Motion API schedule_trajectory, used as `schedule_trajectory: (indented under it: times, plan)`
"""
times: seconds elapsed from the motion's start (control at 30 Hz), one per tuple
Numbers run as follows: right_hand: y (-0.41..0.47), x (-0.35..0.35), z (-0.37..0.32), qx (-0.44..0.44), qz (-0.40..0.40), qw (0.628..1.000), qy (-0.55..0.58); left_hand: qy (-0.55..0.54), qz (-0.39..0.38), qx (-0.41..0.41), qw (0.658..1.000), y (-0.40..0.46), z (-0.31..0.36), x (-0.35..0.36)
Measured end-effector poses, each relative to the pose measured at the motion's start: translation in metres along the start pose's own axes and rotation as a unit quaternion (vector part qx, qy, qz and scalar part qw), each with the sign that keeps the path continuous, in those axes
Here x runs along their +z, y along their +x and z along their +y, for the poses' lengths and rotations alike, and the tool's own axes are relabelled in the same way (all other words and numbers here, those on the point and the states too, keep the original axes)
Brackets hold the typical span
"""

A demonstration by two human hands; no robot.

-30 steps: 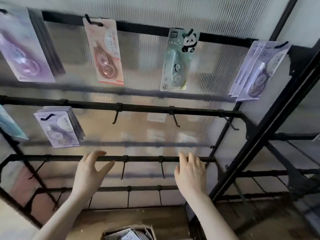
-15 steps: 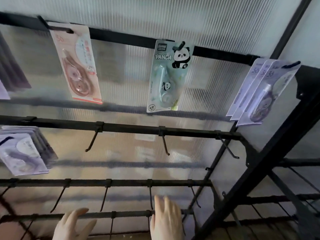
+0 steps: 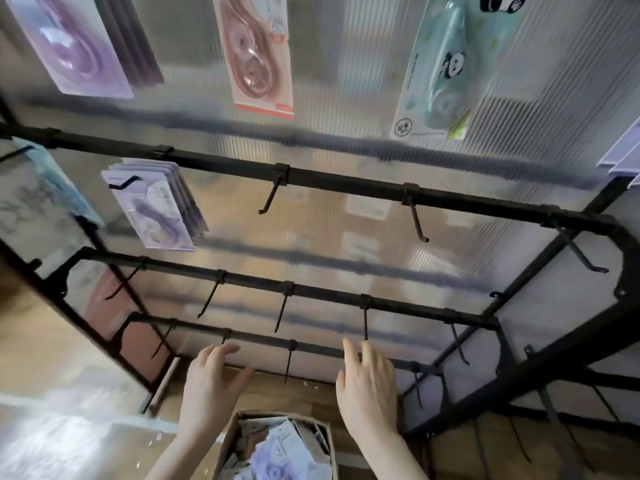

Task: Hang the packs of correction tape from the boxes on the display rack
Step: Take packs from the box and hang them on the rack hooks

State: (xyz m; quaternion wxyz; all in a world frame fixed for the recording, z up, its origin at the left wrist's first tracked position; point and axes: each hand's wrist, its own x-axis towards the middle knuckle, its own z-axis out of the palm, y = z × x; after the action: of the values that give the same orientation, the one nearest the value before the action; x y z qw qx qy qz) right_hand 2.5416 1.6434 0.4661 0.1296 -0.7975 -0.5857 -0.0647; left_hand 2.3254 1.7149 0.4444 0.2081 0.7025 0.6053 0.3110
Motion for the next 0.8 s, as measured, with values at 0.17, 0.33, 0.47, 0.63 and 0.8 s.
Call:
schedule_trajectory:
  times: [0.17, 0.33, 0.47, 0.63, 0.8]
  plan:
    - [-0.010, 0.019, -0.023, -0.006, -0.024, 1.000, 0.001, 0.016, -0.016, -0.015, 1.000, -0.006, -0.028, -0.007]
    - [-0.026, 0.053, -0.038, -0.010, -0.046, 0.999, -0.006, 0.015, -0.021, -0.015, 1.000, -0.016, -0.058, 0.001]
    - [-0.047, 0.096, -0.040, -0.005, -0.084, 0.996, -0.006, 0.020, -0.066, -0.039, 0.997, -0.031, -0.094, 0.025]
    - [-0.082, 0.167, -0.030, 0.016, -0.169, 0.985, -0.014, 0.028, -0.120, -0.077, 0.989, -0.059, -0.146, 0.070]
    - [-0.120, 0.248, -0.015, 0.036, -0.253, 0.966, -0.029, 0.050, -0.185, -0.094, 0.977, -0.088, -0.208, 0.129]
